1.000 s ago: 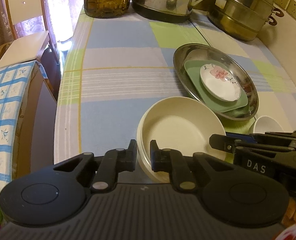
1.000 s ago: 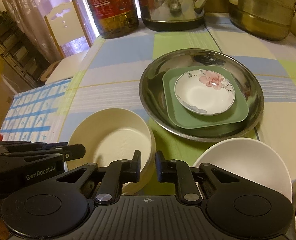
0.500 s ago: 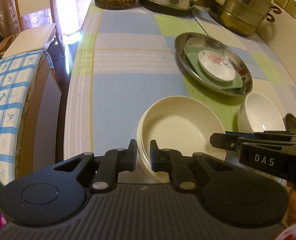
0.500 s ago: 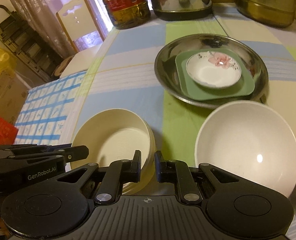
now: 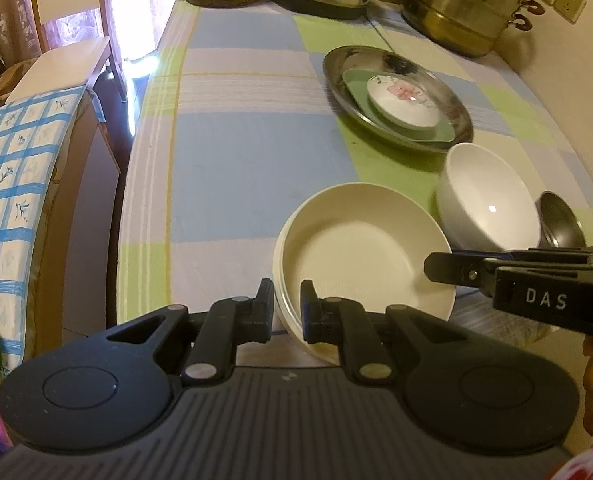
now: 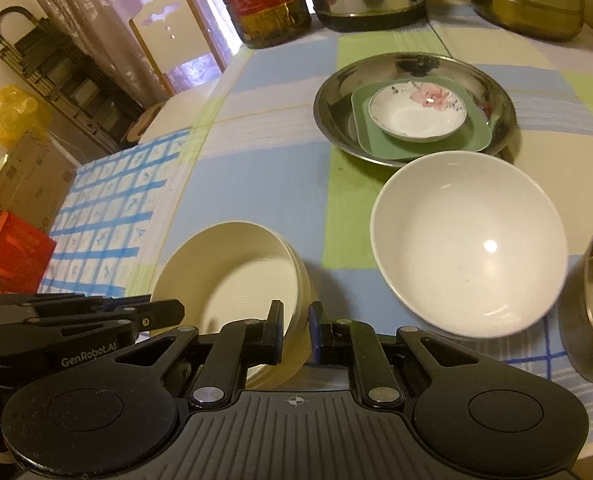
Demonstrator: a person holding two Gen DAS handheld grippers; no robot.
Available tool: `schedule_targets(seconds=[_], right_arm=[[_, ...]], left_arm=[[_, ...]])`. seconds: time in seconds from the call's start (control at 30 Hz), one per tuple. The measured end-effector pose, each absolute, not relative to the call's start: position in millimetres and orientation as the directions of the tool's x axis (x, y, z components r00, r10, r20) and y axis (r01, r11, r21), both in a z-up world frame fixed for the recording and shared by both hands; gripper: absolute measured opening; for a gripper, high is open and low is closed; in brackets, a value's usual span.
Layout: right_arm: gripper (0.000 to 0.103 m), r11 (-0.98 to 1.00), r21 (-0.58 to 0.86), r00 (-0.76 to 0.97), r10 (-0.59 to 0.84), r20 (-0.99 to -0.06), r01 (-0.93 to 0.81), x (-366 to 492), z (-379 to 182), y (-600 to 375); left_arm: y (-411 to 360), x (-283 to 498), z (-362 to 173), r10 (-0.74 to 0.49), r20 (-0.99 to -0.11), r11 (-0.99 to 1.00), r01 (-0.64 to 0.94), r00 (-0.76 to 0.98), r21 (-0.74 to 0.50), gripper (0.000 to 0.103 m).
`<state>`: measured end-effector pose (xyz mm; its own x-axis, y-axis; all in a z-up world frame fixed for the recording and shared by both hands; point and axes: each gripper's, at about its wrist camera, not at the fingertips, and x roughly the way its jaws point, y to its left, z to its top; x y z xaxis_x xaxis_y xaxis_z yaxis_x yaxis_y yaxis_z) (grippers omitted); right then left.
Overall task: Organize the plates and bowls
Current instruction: 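Carry the cream bowl with the right tool and lower it into the white ceramic bowl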
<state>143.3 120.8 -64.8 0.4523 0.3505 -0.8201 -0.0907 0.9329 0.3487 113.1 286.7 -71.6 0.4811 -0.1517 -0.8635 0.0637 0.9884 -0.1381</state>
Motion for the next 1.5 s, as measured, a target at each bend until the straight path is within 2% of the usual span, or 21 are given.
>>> schedule_targets(seconds=[0.63,1.07,1.5], right_arm=[[0.013,0.916,0.401,0.53,0.345,-0.775,-0.01,103.5,-11.3,46.4],[0.013,0.911,0.406,0.585,0.291,-0.757,0.073,114.4,5.9,-4.4],[0.013,0.889,0.439,0.56,0.299,-0.773,0.131,144.5,-8.1,-33.3]], left_arm=[[225.2,106.5,-17.2,-0.267,-0.797,0.962,0.194,0.542,-0.19,0.012],[178.9,143.4,-12.9,-0.314,-0.77,0.945,0.261,0.556,-0.197,0.012],[156.9,177.2,-24.6,-0.297,-0.78,0.95,0.254,0.551,-0.182,0.012]])
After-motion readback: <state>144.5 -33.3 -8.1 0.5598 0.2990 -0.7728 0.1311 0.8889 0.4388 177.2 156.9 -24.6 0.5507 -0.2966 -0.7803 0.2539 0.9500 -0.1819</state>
